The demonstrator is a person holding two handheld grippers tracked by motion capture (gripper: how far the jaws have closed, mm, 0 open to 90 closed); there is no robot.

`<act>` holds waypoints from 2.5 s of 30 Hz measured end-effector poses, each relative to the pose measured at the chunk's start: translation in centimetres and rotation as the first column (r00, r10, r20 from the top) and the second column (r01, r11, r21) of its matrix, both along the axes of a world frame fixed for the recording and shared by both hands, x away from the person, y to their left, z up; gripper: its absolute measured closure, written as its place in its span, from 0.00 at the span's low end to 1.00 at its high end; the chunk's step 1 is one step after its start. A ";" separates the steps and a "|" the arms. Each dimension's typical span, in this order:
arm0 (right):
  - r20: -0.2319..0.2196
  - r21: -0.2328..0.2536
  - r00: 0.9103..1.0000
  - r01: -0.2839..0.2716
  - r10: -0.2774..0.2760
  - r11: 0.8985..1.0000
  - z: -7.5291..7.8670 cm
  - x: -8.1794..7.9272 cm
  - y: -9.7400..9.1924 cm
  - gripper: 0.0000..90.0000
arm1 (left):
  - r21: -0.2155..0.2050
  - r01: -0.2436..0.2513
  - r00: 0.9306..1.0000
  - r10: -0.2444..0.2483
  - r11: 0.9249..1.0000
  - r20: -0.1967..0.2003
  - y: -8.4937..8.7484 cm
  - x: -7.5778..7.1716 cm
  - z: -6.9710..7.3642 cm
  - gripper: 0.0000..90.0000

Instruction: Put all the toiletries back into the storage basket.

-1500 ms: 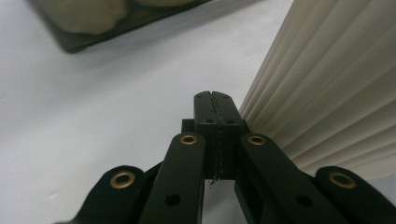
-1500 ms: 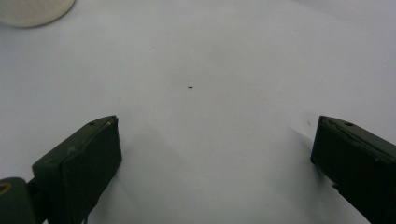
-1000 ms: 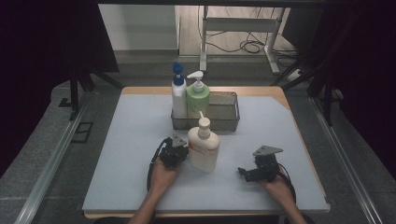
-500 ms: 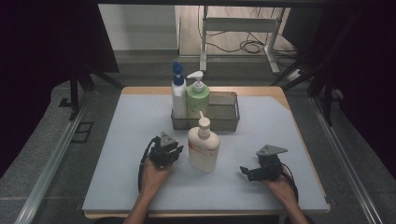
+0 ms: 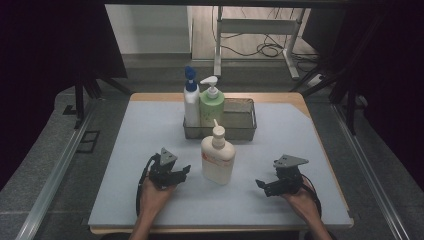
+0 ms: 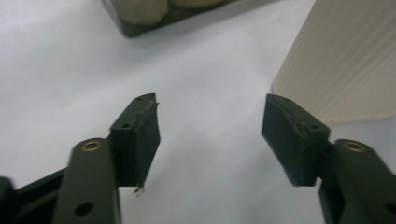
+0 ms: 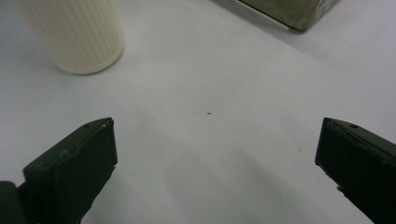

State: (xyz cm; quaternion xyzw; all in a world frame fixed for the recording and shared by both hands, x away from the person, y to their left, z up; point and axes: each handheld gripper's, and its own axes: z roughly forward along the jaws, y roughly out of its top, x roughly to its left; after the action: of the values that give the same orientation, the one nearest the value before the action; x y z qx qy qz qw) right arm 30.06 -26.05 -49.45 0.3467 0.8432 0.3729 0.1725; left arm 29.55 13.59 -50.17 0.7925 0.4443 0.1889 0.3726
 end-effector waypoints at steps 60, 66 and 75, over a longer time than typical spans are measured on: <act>0.009 0.088 0.977 -0.215 0.215 0.973 5.9 0.2 7.1 0.01 | 0.059 -0.005 0.996 0.010 0.998 -0.085 1.1 -2.6 -2.2 0.13; 0.012 0.090 0.975 -0.220 0.220 0.971 6.1 0.6 8.0 0.03 | 0.058 -0.006 0.996 0.010 0.998 -0.084 1.1 -2.6 -2.2 0.13; 0.010 0.090 0.970 -0.244 0.244 0.966 6.5 1.3 9.7 0.06 | 0.058 -0.005 0.996 0.010 0.998 -0.085 1.1 -2.5 -2.2 0.13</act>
State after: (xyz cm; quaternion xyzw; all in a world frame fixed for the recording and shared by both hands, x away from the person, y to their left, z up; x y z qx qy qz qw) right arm 31.33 -16.34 -42.98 0.2478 0.8618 0.4290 0.1088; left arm 27.00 14.65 -52.42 0.8086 0.4572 0.1689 0.3296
